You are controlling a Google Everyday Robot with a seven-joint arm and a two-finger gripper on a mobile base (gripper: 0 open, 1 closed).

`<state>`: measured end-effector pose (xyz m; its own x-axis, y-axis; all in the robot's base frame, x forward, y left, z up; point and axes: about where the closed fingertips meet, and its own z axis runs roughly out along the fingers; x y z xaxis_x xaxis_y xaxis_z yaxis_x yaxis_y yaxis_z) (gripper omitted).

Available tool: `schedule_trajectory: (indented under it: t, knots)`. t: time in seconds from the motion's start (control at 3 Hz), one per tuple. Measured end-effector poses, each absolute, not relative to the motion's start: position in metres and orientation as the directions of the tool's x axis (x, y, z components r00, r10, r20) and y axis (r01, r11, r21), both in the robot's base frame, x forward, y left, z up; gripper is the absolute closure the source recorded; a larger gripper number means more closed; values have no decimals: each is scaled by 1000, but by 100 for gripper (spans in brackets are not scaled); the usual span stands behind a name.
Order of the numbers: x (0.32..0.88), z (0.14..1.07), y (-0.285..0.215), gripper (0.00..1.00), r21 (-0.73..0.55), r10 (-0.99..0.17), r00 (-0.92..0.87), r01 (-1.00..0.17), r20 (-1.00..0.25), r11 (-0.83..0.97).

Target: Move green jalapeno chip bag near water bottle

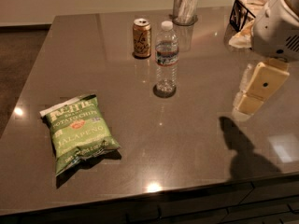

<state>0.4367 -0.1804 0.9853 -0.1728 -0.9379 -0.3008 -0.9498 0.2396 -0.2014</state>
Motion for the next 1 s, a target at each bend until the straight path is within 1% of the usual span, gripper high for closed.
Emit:
schedule_trajectory:
  t: [0.33,0.67,1.0]
  knots:
    - [425,987,-132,0,-167,-913,-118,-966,-391,197]
    - [413,983,-84,0,-160,-885,-81,-972,-458,172]
    - [414,963,-35,0,-166,-881,-60,-974,-470,155]
